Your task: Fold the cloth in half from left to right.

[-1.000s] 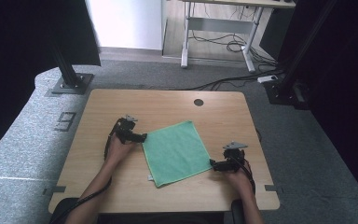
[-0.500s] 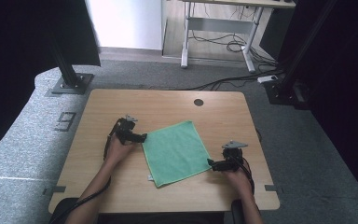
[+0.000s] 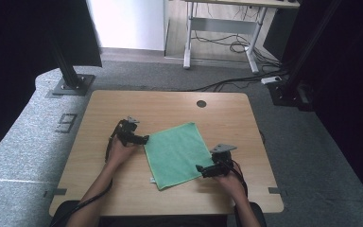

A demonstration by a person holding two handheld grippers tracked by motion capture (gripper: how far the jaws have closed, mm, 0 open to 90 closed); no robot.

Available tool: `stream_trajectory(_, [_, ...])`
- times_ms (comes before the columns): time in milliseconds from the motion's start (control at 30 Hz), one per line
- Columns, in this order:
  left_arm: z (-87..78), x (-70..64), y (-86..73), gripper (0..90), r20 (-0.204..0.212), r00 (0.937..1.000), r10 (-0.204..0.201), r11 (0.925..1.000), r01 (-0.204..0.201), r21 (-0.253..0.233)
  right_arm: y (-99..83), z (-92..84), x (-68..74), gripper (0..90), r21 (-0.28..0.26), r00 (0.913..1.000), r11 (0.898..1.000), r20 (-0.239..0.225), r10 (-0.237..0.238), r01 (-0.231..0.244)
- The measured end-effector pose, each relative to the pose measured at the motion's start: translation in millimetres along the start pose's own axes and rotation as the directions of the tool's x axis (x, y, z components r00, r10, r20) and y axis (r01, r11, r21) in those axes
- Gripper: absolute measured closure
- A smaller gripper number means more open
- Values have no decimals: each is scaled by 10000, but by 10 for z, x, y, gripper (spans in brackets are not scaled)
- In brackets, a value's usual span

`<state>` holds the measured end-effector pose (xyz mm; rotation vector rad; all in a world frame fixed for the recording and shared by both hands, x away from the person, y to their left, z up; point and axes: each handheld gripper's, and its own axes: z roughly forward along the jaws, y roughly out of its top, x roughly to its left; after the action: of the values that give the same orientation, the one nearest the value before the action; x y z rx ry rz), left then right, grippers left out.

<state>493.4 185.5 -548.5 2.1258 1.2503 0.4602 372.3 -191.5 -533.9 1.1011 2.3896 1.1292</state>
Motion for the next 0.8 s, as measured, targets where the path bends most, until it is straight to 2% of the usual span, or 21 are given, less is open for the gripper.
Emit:
stream_trajectory(267, [4, 3, 5, 10, 9, 10000, 31, 10000, -31, 27, 122, 123, 297, 0, 286, 9948, 9970, -738, -702, 725])
stream_trajectory(300, [5, 3, 6, 9, 10, 10000, 34, 10000, -34, 27, 148, 167, 389, 0, 357, 9903, 9945, -1015, -946, 986])
stream_trajectory(367, [6, 4, 6, 8, 11, 10000, 38, 10000, -38, 31, 169, 208, 483, 0, 432, 9836, 9915, -1384, -1157, 1227])
stream_trajectory(533, [7, 3, 5, 8, 8, 10000, 34, 10000, -34, 14, 218, 286, 711, 0, 454, 9694, 9832, -1810, -1660, 1768])
stream_trajectory(800, [6, 2, 6, 8, 19, 10000, 19, 10000, -19, 18, 276, 405, 1139, 75, 480, 9353, 9675, -2717, -2267, 2484])
